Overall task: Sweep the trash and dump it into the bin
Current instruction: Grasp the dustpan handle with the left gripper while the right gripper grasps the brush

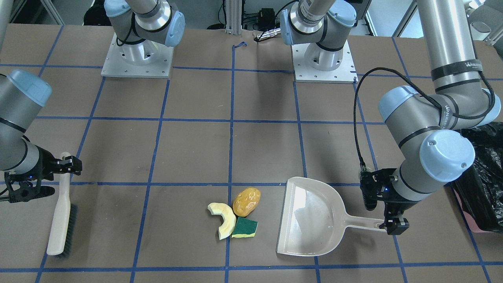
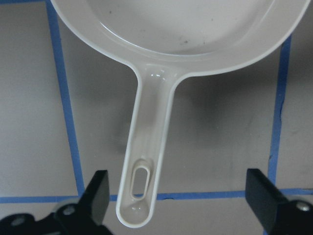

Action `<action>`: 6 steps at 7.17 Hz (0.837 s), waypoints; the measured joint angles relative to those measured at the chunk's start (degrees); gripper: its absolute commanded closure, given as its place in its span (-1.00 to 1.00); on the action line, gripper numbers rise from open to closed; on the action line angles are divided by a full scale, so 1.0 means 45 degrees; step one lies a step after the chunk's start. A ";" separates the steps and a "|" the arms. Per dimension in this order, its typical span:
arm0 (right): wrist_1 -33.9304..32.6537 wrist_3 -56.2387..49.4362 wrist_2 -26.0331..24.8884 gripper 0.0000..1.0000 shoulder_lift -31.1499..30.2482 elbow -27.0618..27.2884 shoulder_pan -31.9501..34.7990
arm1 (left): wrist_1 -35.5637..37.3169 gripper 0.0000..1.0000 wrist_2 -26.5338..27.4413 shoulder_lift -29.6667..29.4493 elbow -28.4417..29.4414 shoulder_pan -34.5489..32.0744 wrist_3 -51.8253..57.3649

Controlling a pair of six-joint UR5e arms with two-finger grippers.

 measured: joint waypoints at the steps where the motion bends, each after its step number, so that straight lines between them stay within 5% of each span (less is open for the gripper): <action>1: 0.0020 0.0012 -0.0009 0.03 0.0005 0.0010 0.0000 | 0.0033 -0.99 0.0217 -0.0125 -0.0056 -0.0017 0.0029; 3: 0.0037 0.0049 -0.0014 1.00 0.0006 0.0019 0.0000 | 0.0150 -0.96 0.0274 -0.0372 -0.0061 -0.0053 0.0041; 6: 0.0096 0.0104 0.0004 1.00 -0.0005 0.0021 -0.0001 | 0.0233 -0.89 0.0090 -0.0464 -0.0017 -0.0100 0.0063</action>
